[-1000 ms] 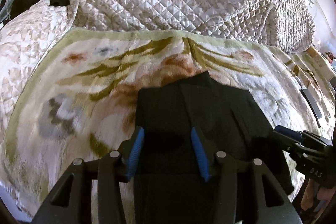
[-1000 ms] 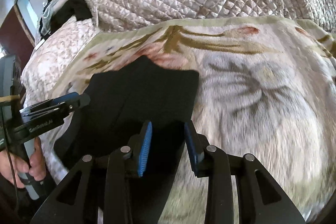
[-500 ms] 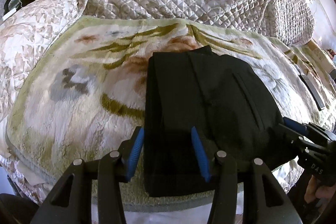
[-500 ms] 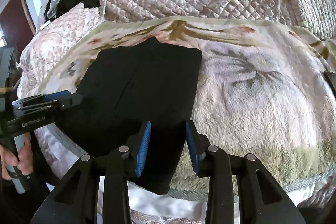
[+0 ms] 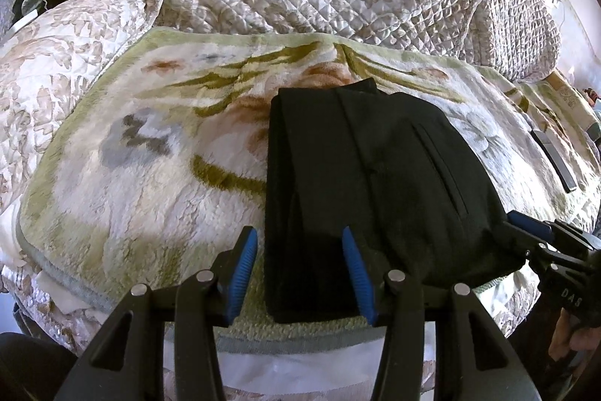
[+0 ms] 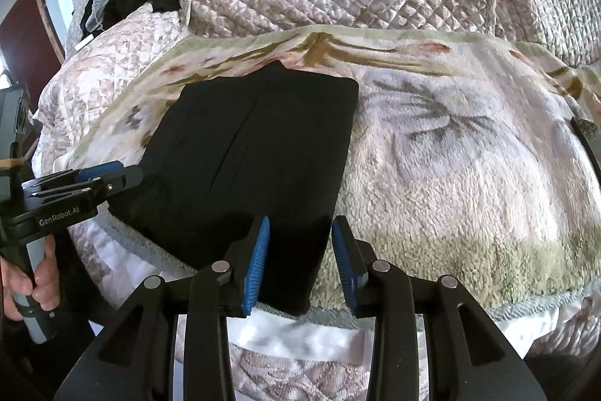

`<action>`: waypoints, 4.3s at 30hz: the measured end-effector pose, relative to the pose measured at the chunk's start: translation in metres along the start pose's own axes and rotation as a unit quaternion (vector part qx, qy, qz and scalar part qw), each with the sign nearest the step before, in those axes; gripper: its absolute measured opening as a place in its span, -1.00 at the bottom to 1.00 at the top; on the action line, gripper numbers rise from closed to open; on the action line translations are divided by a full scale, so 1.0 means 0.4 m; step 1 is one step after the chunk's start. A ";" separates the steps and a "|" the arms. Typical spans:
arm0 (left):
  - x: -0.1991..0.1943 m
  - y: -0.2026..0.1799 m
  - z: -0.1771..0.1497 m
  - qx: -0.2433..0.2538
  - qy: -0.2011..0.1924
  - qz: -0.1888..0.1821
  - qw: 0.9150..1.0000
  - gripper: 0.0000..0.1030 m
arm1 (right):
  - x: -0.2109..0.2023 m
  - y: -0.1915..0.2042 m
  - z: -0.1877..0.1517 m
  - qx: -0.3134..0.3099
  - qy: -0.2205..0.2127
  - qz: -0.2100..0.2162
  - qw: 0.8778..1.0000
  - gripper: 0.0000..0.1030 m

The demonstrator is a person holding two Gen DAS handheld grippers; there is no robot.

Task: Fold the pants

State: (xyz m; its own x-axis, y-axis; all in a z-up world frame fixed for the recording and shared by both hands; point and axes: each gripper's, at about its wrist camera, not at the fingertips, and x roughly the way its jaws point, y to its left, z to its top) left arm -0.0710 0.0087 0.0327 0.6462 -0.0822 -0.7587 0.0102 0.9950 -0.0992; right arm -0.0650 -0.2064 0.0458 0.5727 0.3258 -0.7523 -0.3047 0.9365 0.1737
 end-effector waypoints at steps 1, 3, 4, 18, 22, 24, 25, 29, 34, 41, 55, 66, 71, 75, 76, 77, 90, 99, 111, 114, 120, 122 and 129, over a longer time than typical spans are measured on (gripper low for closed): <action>-0.004 0.002 0.000 0.000 0.000 0.000 1.000 0.00 | -0.001 -0.001 -0.001 0.001 0.001 0.001 1.000 -0.30; -0.004 0.002 -0.001 0.000 0.001 0.001 1.000 0.00 | -0.004 -0.003 0.000 0.002 0.003 0.002 1.000 -0.25; -0.007 0.004 -0.002 0.000 0.001 0.001 1.000 0.00 | -0.005 -0.005 0.001 0.003 0.005 0.002 1.000 -0.23; -0.009 0.042 0.038 -0.024 0.013 -0.004 1.000 -0.01 | -0.015 -0.051 0.032 0.031 0.010 0.018 0.999 -0.14; 0.017 0.061 0.065 -0.046 0.016 -0.034 0.998 0.05 | 0.003 -0.071 0.051 0.050 0.012 0.034 0.998 -0.14; 0.039 0.067 0.078 -0.054 0.017 -0.056 0.997 0.11 | 0.023 -0.083 0.063 0.063 0.017 0.046 0.997 -0.14; 0.051 0.068 0.084 -0.058 0.020 -0.061 0.996 0.11 | 0.031 -0.088 0.067 0.069 0.020 0.051 0.996 -0.14; 0.109 0.072 0.096 -0.070 0.040 -0.093 0.992 0.22 | 0.068 -0.112 0.084 0.100 0.029 0.077 0.992 -0.14; 0.139 0.086 0.110 -0.083 0.026 -0.121 0.989 0.29 | 0.095 -0.117 0.112 0.104 0.027 0.094 0.990 -0.14; 0.173 0.092 0.128 -0.097 0.019 -0.156 0.983 0.16 | 0.151 -0.121 0.138 0.126 0.024 0.124 0.984 -0.14; 0.081 0.074 0.188 -0.085 -0.006 -0.172 0.981 -0.56 | 0.075 -0.077 0.213 0.122 -0.002 0.159 0.980 -0.70; 0.127 0.154 0.353 -0.075 -0.036 -0.141 0.987 -0.56 | 0.157 -0.024 0.375 0.100 -0.020 0.178 0.979 -0.70; 0.209 0.190 0.381 -0.071 -0.021 -0.112 0.991 -0.52 | 0.252 -0.037 0.414 0.103 -0.003 0.162 0.981 -0.63; 0.260 0.219 0.355 -0.088 0.005 -0.068 0.994 -0.48 | 0.273 -0.076 0.416 0.114 -0.001 0.115 0.987 -0.56; 0.250 0.225 0.351 -0.091 -0.003 -0.060 0.994 -0.48 | 0.263 -0.084 0.415 0.115 -0.008 0.117 0.986 -0.55; 0.236 0.228 0.348 -0.091 -0.010 -0.049 0.995 -0.48 | 0.248 -0.086 0.413 0.110 -0.015 0.110 0.988 -0.55; 0.129 0.125 0.187 -0.042 -0.012 -0.052 0.998 -0.48 | 0.166 0.075 0.223 -0.034 0.016 0.063 0.997 -0.55; 0.061 0.113 0.136 -0.032 -0.016 -0.016 0.999 -0.48 | 0.093 0.092 0.193 -0.042 0.010 0.051 0.998 -0.49; 0.043 0.073 0.066 -0.026 -0.003 0.018 0.999 0.00 | 0.053 0.085 0.114 -0.044 0.017 0.026 0.999 -0.04; 0.050 0.068 0.065 -0.020 -0.006 0.024 0.999 0.06 | 0.057 0.087 0.109 -0.049 0.017 0.017 0.999 -0.03; 0.075 0.076 0.059 -0.021 -0.003 0.034 0.999 0.09 | 0.085 0.089 0.107 -0.059 0.020 0.000 0.998 -0.03; 0.085 0.079 0.055 -0.020 -0.001 0.038 0.999 0.11 | 0.098 0.089 0.103 -0.063 0.024 -0.006 0.998 -0.03; 0.102 0.084 0.043 -0.017 -0.002 0.043 0.999 0.26 | 0.121 0.088 0.086 -0.070 0.032 -0.014 0.997 0.03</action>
State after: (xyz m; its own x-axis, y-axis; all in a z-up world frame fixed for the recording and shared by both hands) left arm -0.0312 0.0396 0.0096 0.6471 0.0034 -0.7624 -0.0710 0.9959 -0.0559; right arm -0.0218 -0.1535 0.0376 0.5346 0.2867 -0.7950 -0.3951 0.9164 0.0647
